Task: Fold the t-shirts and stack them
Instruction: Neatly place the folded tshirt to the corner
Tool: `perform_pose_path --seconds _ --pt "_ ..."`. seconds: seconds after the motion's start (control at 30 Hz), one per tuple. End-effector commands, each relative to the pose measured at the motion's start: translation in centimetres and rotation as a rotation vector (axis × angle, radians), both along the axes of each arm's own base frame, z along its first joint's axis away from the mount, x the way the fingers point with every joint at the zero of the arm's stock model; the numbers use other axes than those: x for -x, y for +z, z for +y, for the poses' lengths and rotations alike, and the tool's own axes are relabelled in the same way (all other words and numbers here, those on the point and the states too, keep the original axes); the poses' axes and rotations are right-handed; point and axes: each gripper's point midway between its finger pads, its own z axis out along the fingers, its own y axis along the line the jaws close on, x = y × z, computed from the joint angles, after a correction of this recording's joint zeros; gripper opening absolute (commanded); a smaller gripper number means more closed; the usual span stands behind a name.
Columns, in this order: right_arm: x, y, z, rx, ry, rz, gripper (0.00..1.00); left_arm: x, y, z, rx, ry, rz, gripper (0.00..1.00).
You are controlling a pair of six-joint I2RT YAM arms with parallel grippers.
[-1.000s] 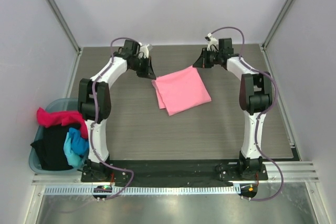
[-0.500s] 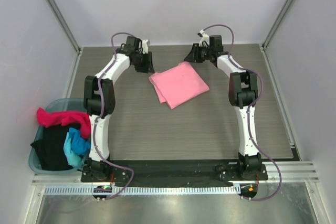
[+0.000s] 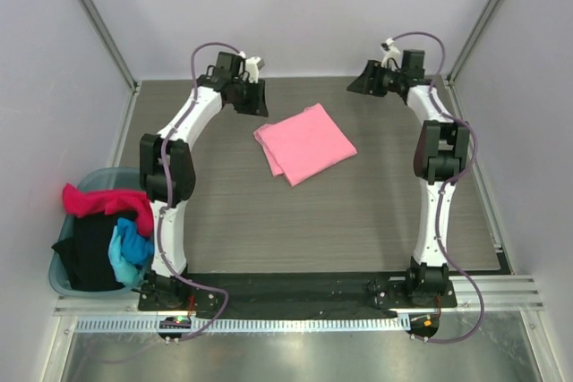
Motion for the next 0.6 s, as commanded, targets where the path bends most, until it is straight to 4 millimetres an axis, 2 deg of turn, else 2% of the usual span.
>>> perform_pose_path --seconds 0.0,0.07,0.13,0.17,0.4,0.57 --pt "2.9 2.4 -0.5 -0.050 0.099 0.029 0.66 4.9 2.2 -4.9 0.145 -0.255 0.050 0.30" --pt "3.6 1.4 -0.4 -0.049 0.119 0.075 0.65 6.4 1.5 -6.0 0.178 -0.307 0.096 0.17" --pt "5.0 0.6 0.3 -0.103 0.172 0.143 0.62 7.4 0.7 -6.3 0.201 -0.334 0.139 0.06" --pt "5.4 0.2 0.4 -0.116 0.180 0.166 0.62 7.9 -0.1 -6.5 0.217 -0.353 0.170 0.03" --pt "7.0 -1.7 1.1 -0.173 0.222 0.244 0.63 9.2 -2.5 -6.1 0.251 -0.361 0.275 0.00" --pt "7.3 -4.3 1.4 -0.158 0.217 0.291 0.66 9.7 -3.3 -5.1 0.249 -0.334 0.312 0.00"
